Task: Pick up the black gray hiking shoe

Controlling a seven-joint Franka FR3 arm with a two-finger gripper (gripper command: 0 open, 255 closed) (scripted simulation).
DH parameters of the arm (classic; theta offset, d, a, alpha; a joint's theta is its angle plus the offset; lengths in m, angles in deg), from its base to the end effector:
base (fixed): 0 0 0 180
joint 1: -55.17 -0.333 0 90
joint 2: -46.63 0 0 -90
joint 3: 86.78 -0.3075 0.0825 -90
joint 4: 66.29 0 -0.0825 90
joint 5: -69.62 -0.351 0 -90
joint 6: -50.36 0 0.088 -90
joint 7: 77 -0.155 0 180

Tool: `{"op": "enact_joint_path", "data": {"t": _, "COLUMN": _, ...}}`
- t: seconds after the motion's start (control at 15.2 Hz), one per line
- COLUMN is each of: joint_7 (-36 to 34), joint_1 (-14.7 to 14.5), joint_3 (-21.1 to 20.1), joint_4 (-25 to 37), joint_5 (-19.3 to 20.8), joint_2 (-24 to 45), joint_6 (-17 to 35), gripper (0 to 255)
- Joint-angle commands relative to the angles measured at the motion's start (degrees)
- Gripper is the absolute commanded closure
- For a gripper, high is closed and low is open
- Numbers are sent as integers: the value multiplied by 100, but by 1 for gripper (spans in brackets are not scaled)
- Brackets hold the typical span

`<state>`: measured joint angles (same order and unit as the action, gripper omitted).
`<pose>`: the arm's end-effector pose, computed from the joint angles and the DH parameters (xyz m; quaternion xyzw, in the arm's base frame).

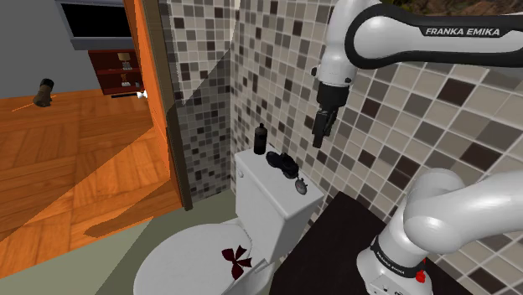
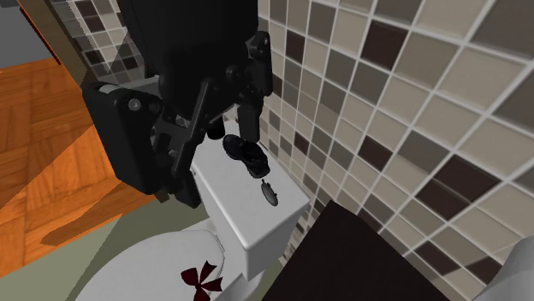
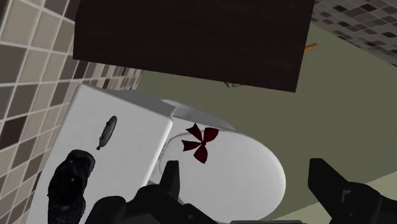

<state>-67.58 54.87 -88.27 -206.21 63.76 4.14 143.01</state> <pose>0.2862 0.0252 0.4905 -0.9942 -0.0893 0.0386 0.0450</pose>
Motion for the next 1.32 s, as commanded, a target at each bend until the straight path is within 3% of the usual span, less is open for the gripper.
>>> {"op": "enact_joint_path", "data": {"t": 0.0, "joint_7": 0, "joint_1": 0, "joint_3": 0, "joint_4": 0, "joint_5": 0, "joint_2": 0, "joint_6": 0, "gripper": 0}}
{"op": "enact_joint_path", "data": {"t": 0.59, "joint_7": 347, "joint_1": 326, "joint_3": 379, "joint_4": 72, "joint_5": 305, "joint_2": 1572, "joint_6": 1398, "gripper": 0}}
{"op": "enact_joint_path", "data": {"t": 1.25, "joint_7": 698, "joint_1": 615, "joint_3": 779, "joint_4": 826, "joint_5": 400, "joint_2": 3615, "joint_6": 2591, "gripper": 0}}
